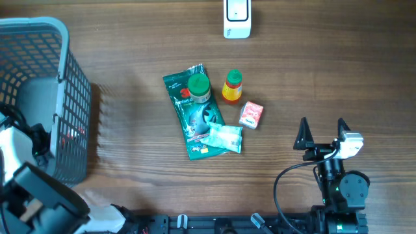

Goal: Scan the item barcode
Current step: 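Return the left gripper to the basket and grasp the red snack stick, then carry the red stick out and lay it right of the red-white box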

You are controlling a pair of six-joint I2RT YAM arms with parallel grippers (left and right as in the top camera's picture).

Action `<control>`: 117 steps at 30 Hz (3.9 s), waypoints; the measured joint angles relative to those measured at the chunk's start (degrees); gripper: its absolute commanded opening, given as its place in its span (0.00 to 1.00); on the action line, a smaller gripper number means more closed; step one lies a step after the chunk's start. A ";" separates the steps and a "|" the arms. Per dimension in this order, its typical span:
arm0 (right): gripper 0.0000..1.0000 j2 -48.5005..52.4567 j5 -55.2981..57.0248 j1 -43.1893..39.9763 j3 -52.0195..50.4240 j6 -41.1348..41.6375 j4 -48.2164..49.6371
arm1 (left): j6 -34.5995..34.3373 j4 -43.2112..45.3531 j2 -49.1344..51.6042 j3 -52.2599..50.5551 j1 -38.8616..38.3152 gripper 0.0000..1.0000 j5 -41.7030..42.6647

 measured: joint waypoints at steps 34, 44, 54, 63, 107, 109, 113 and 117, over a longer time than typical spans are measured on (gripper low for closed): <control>1.00 0.00 0.00 0.00 0.00 0.00 -0.02 | 21.88 -2.16 -44.74 11.45 -3.72 0.04 14.75; 1.00 0.00 0.00 0.00 0.00 0.00 -0.02 | 27.39 -10.08 -44.39 16.79 -24.02 0.04 21.79; 1.00 0.00 0.00 0.00 0.00 0.00 -0.02 | 30.01 -6.82 -32.30 16.76 -57.13 0.04 17.84; 1.00 0.00 0.00 0.00 0.00 0.00 -0.02 | 44.65 10.84 -13.25 16.76 -89.09 0.04 4.59; 1.00 0.00 0.00 0.00 0.00 0.00 -0.02 | 51.06 24.22 -2.36 16.76 -97.07 0.82 0.66; 1.00 0.00 0.00 0.00 0.00 0.00 -0.02 | 51.71 23.12 -5.84 16.76 -97.07 0.83 0.35; 1.00 0.00 0.00 0.00 0.00 0.00 -0.02 | 53.29 20.87 -12.00 16.76 -97.07 0.90 -1.36; 0.99 0.00 0.00 0.00 0.00 0.00 -0.02 | 54.12 18.49 -16.65 16.76 -97.07 0.95 -4.07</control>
